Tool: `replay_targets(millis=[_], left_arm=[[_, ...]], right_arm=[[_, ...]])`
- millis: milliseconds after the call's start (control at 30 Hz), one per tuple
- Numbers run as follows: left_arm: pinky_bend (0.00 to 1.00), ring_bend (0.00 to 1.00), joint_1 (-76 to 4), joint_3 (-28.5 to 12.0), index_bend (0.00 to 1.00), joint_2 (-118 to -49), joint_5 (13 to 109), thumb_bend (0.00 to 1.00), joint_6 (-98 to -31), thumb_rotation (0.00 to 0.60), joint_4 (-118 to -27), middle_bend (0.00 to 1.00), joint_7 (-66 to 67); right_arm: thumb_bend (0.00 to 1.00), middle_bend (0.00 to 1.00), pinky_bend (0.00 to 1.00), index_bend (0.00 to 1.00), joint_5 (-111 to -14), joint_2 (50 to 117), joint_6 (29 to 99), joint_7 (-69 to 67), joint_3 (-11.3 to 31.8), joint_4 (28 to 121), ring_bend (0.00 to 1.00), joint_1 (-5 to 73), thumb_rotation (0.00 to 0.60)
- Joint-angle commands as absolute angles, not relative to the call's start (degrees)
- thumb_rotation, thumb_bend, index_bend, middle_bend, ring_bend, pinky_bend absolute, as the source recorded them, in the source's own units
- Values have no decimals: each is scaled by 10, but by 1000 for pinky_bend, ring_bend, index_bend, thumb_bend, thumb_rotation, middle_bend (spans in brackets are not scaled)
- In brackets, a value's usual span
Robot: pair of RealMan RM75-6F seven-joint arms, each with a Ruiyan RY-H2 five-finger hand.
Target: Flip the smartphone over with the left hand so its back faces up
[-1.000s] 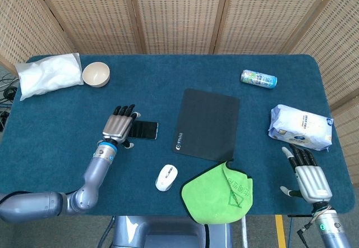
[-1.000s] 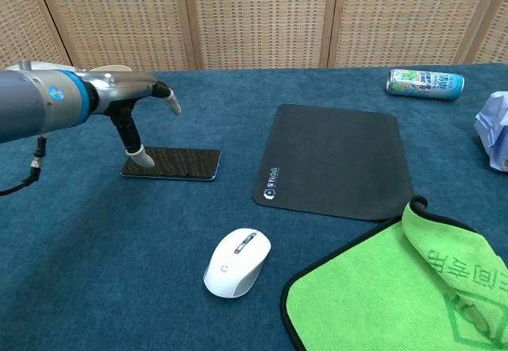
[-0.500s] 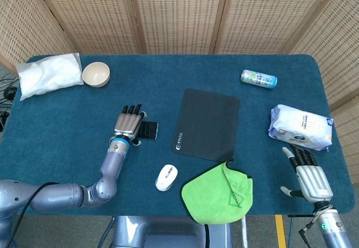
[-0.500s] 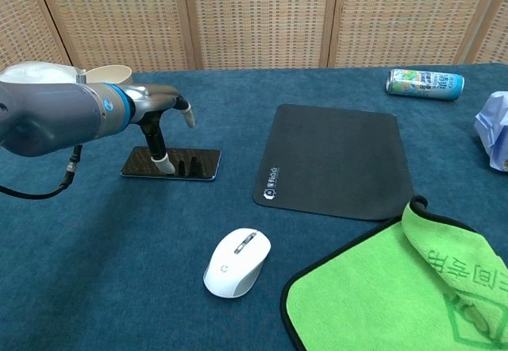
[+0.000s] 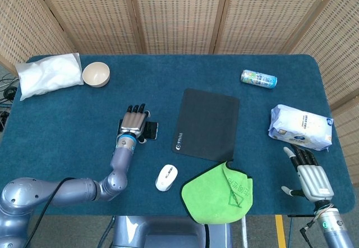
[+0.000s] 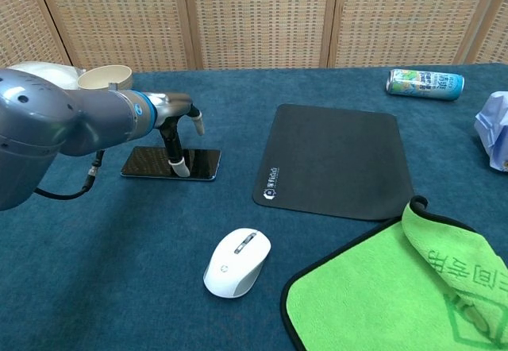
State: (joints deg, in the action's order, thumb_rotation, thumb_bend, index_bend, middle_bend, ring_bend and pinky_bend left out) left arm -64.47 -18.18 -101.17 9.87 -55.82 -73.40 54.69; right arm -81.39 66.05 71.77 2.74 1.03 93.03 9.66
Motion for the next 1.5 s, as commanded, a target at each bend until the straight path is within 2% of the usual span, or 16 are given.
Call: replay_targets(millis=[33, 1500], left_arm=[[0, 0, -660, -185, 232, -1028, 88, 21, -547, 600, -712, 0, 554], [0, 0, -680, -176, 286, -1063, 66, 47, -529, 600, -659, 0, 571]], right_arm=[[2, 0, 0, 0, -811, 660, 714, 22, 12, 927, 0, 98, 600], [2, 0, 0, 0, -809, 657, 714, 3, 12, 921, 0, 99, 600]])
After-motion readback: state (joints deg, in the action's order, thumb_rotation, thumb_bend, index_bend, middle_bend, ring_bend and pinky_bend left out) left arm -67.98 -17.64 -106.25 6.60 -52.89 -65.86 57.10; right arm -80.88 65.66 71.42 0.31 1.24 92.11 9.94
